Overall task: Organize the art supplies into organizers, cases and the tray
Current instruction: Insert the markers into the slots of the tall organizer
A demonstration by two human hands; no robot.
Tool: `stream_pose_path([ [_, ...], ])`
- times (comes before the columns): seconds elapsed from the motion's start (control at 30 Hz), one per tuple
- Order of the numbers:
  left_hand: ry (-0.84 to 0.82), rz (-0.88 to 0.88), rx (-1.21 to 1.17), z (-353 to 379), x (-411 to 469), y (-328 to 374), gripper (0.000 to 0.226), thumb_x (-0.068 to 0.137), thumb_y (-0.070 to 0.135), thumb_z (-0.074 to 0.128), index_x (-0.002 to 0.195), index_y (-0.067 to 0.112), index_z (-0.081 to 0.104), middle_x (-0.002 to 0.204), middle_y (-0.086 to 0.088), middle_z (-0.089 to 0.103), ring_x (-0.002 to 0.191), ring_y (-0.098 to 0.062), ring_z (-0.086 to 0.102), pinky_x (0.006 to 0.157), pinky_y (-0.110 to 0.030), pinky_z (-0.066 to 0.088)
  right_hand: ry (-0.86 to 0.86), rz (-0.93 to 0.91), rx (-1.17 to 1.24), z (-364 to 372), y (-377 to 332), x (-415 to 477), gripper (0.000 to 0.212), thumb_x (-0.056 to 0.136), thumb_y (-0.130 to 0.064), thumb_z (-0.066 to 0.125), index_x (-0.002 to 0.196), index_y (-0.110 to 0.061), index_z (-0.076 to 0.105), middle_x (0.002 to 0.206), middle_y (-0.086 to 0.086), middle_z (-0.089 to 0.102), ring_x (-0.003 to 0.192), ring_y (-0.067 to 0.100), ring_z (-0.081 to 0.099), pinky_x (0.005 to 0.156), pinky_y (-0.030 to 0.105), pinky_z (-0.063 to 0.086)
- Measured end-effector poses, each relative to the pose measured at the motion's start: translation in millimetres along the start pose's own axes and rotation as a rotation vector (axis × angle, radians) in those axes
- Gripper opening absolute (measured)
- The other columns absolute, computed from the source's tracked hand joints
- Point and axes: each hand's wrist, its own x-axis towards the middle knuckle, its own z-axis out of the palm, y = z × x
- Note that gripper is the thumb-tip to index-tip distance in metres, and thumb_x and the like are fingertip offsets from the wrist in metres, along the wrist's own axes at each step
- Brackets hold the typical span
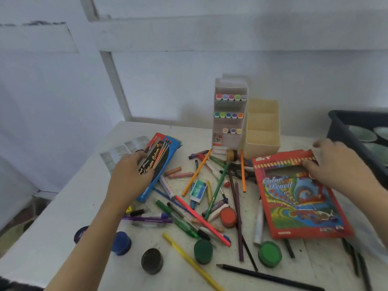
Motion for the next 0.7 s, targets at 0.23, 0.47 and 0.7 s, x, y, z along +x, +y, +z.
stream_pose_path([
  [0.23, -0.432, 0.199, -0.094, 33.6, -13.3, 26.4, 0.03, 0.082, 0.026, 0.069, 0.111, 0.021, 0.062, 0.094, 0.014, 0.061, 0.083, 0.0, 0.057, 0.074, -0.016, 0.049, -0.093, -0.585, 0.124, 27.7, -88.7, -28.0, 0.028, 0.092, -0.034, 0.052, 0.115, -0.02, 0.059, 0.109, 0.0, 0.057, 0.102, 0.015, 0.05, 0.09, 0.031, 0.042],
  [0.47, -0.563, 0.205, -0.007, 50.2, -13.9, 33.3, 0.049, 0.067, 0.023, 0.078, 0.11, 0.026, 0.055, 0.089, 0.015, 0.052, 0.073, -0.006, 0.055, 0.077, -0.033, 0.053, -0.263, -0.655, -0.188, 77.8, -144.4, -41.1, 0.04, 0.094, -0.047, 0.041, 0.112, -0.017, 0.059, 0.108, 0.004, 0.059, 0.108, 0.025, 0.049, 0.097, 0.044, 0.027],
  [0.7, -0.535, 0.215, -0.121, 61.6, -5.0, 26.6, 0.033, 0.074, 0.027, 0.075, 0.103, 0.026, 0.059, 0.086, 0.016, 0.06, 0.072, -0.001, 0.058, 0.083, -0.015, 0.043, -0.38, -0.5, 0.259, 75.3, -144.6, -38.8, 0.027, 0.09, -0.035, 0.054, 0.111, -0.019, 0.052, 0.1, 0.0, 0.063, 0.094, 0.02, 0.058, 0.088, 0.036, 0.042],
])
